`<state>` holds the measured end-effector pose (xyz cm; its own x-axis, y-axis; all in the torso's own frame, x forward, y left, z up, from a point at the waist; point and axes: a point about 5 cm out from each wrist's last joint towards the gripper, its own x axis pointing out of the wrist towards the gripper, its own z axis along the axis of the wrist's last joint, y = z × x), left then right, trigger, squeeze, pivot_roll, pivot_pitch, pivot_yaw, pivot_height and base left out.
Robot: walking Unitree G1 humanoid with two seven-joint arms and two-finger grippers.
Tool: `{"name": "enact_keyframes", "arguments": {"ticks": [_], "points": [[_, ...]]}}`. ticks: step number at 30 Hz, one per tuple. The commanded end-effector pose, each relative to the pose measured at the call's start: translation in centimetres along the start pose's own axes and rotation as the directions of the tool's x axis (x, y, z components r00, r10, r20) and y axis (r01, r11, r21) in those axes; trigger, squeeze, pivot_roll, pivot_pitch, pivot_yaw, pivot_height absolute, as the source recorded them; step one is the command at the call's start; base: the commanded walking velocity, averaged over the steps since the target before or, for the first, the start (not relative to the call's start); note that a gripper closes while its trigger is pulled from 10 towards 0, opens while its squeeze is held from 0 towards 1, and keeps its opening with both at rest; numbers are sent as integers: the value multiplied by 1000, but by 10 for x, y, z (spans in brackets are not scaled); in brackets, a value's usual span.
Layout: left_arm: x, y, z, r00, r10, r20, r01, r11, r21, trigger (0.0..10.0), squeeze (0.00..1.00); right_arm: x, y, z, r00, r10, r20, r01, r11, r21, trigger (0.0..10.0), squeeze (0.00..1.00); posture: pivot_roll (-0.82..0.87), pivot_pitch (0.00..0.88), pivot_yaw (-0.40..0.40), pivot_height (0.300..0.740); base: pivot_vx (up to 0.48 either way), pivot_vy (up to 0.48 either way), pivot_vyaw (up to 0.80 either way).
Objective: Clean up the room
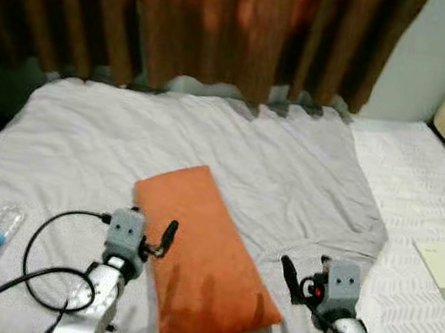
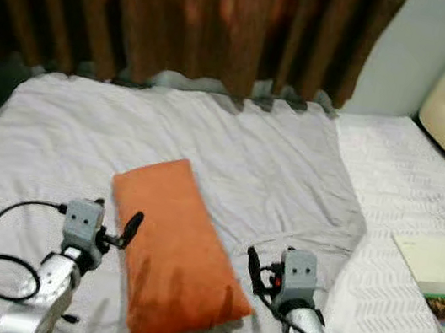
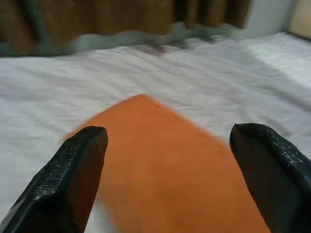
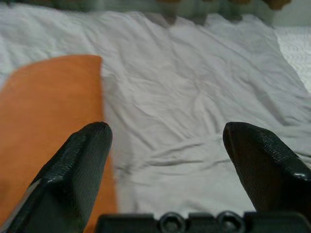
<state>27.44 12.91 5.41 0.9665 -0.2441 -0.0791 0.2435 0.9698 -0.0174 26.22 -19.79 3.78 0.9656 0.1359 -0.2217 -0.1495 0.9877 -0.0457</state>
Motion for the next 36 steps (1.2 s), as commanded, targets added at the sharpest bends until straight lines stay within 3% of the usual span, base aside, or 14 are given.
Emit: {"name": "enact_keyframes", "arguments": {"ticks": [1, 8, 10, 14, 19, 21, 22, 23, 25, 29, 31, 36], "points": [[-5, 12, -7, 999, 34, -39, -33, 999, 19, 10000, 0, 7, 5, 7, 999, 29, 16, -29, 1000, -3, 10000, 0, -59, 38, -9, 740, 0, 0, 0], [-2, 20, -6, 998, 41, -39, -41, 999, 6, 10000, 0, 12, 4, 13, 998, 58, 20, -58, 998, -18, 10000, 0, -55, 53, -14, 740, 0, 0, 0], [20, 32, -4, 996, 50, -77, -55, 997, -57, 10000, 0, 34, 2, 22, 997, 78, 1, -78, 996, 32, 10000, 0, -51, 107, -21, 740, 0, 0, 0], [38, 36, 3, 995, 40, -90, -52, 989, -138, 10000, 0, 50, 2, 29, 995, 97, -35, -94, 992, 80, 10000, 0, -44, 177, -37, 740, 0, 0, 0], [51, 47, 10, 990, 64, -123, -95, 959, -268, 10000, 0, 65, 4, 45, 988, 148, -50, -146, 988, 46, 10000, 0, -56, 299, -49, 740, 0, 0, 0], [51, 47, 10, 990, 64, -123, -95, 959, -268, 10000, 0, 65, 4, 45, 988, 148, -50, -146, 988, 46, 10000, 0, -56, 299, -49, 740, 0, 0, 0], [52, 50, 11, 990, 71, -121, -104, 951, -291, 10000, 0, 68, 4, 47, 987, 151, -51, -149, 988, 42, 10000, 0, -60, 311, -53, 740, 0, 0, 0], [54, 55, 16, 992, 80, -100, -109, 938, -328, 10000, 0, 72, 3, 53, 987, 154, -42, -152, 988, 40, 10000, 0, -84, 394, -66, 740, 0, 0, 0], [57, 65, 23, 992, 109, -61, -125, 898, -423, 10000, 0, 78, 4, 63, 986, 165, -15, -165, 985, 42, 10000, 0, -101, 472, -80, 740, 0, 0, 0], [58, 65, 24, 993, 110, -40, -116, 873, -474, 10000, 0, 80, 8, 66, 982, 188, -8, -187, 981, 47, 10000, 0, -115, 534, -92, 740, 0, 0, 0], [58, 62, 22, 993, 111, -33, -111, 842, -528, 10000, 0, 83, 21, 70, 965, 263, 1, -262, 962, 78, 10000, 0, -138, 604, -106, 740, 0, 0, 0], [56, 54, 17, 995, 96, -20, -89, 797, -597, 10000, 0, 85, 32, 71, 940, 342, -12, -339, 935, 105, 10000, 0, -132, 635, -104, 740, 0, 0, 0]]}}
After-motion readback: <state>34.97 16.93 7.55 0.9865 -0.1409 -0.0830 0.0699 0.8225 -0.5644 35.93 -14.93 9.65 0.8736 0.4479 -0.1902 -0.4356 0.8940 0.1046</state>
